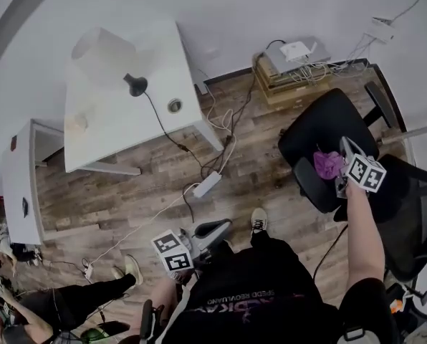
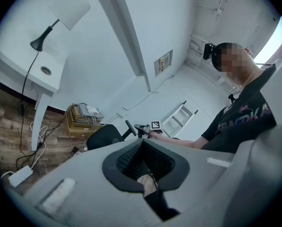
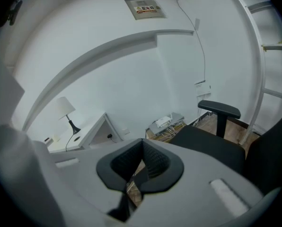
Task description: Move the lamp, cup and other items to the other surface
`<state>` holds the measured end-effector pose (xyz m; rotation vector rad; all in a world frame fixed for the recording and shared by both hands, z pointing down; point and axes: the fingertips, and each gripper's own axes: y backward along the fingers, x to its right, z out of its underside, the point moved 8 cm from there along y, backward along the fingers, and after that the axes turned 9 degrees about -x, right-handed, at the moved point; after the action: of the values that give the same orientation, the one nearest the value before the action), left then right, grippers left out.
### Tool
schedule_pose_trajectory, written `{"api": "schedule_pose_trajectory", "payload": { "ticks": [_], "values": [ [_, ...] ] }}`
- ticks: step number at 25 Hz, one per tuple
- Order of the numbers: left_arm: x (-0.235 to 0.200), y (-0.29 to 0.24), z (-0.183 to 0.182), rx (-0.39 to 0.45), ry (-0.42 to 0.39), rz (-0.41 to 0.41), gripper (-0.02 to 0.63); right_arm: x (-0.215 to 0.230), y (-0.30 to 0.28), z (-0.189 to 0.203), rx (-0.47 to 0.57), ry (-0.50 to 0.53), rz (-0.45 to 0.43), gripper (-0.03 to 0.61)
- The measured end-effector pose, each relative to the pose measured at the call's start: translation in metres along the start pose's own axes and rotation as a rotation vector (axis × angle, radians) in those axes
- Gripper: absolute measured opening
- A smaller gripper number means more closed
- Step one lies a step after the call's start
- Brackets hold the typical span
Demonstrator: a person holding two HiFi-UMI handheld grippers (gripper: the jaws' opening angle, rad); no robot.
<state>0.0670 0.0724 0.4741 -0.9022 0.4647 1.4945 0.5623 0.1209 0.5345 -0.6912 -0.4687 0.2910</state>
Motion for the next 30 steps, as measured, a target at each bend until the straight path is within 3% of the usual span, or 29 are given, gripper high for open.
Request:
{"api": "schedule_pose_trajectory", "payload": {
  "ticks": [6, 14, 19, 23, 26, 30],
  "values": [
    [-0.004, 0.037, -0.009, 0.055, -0.012, -0.011, -0.003, -0.118, 0.007, -0.019, 0.012, 0.199, -0.21, -0.002],
    [-0.007, 0.083, -0.012, 0.148, -0.033, -0.064, -0.003, -0.292, 0.042, 0.005, -0.038, 0.463, -0.651, 0.0],
    [-0.007, 0.114, -0.017, 0.19, -0.046, -0.112, -0.004, -0.382, 0.065, 0.041, -0.075, 0.493, -0.9, 0.0],
    [-0.009, 0.13, -0.013, 0.239, -0.04, -0.122, -0.003, -0.428, 0.077, 0.082, -0.133, 0.487, -1.042, 0.0],
    [-0.008, 0.136, -0.013, 0.256, -0.036, -0.132, -0.005, -0.448, 0.082, 0.121, -0.247, 0.429, -1.157, 0.001],
    [-0.009, 0.136, -0.013, 0.28, -0.033, -0.145, -0.003, -0.463, 0.09, 0.134, -0.283, 0.57, -1.216, 0.002]
  ]
}}
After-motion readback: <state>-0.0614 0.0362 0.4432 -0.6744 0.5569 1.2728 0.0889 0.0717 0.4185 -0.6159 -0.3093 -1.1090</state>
